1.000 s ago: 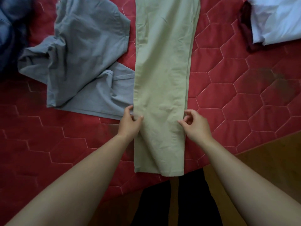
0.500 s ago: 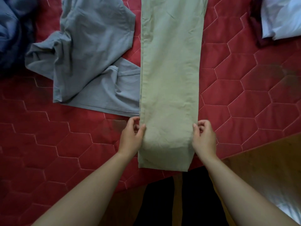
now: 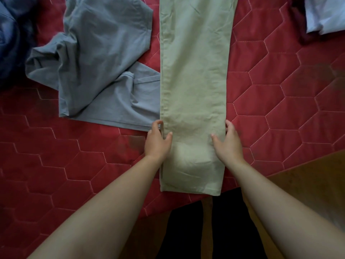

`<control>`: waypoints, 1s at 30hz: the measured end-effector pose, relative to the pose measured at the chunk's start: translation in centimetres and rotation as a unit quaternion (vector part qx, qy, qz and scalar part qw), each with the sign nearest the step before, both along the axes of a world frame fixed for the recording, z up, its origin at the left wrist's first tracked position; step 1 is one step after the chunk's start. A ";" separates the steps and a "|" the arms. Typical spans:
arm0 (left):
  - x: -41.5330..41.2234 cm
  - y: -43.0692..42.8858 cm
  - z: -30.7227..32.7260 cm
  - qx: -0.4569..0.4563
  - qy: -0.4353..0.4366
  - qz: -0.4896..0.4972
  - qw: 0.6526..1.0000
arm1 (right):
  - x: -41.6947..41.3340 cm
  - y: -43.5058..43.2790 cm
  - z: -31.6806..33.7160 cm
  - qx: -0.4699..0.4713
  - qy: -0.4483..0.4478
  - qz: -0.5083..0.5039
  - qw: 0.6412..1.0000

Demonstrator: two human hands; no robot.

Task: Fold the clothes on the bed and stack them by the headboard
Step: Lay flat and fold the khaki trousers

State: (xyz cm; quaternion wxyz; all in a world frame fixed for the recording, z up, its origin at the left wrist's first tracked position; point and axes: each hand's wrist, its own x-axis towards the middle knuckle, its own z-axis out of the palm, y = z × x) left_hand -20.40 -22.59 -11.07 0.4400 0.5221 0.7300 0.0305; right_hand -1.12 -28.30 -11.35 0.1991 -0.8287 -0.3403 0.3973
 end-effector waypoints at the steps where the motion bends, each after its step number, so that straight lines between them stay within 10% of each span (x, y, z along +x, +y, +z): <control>1: 0.0 -0.1 0.2 0.002 0.000 -0.003 1.000 | 0.0 -0.2 0.1 -0.005 -0.009 0.011 1.000; 30: -2.2 -7.4 1.4 0.047 0.019 -0.043 0.998 | -1.1 -3.7 -0.1 -0.016 -0.068 0.080 0.994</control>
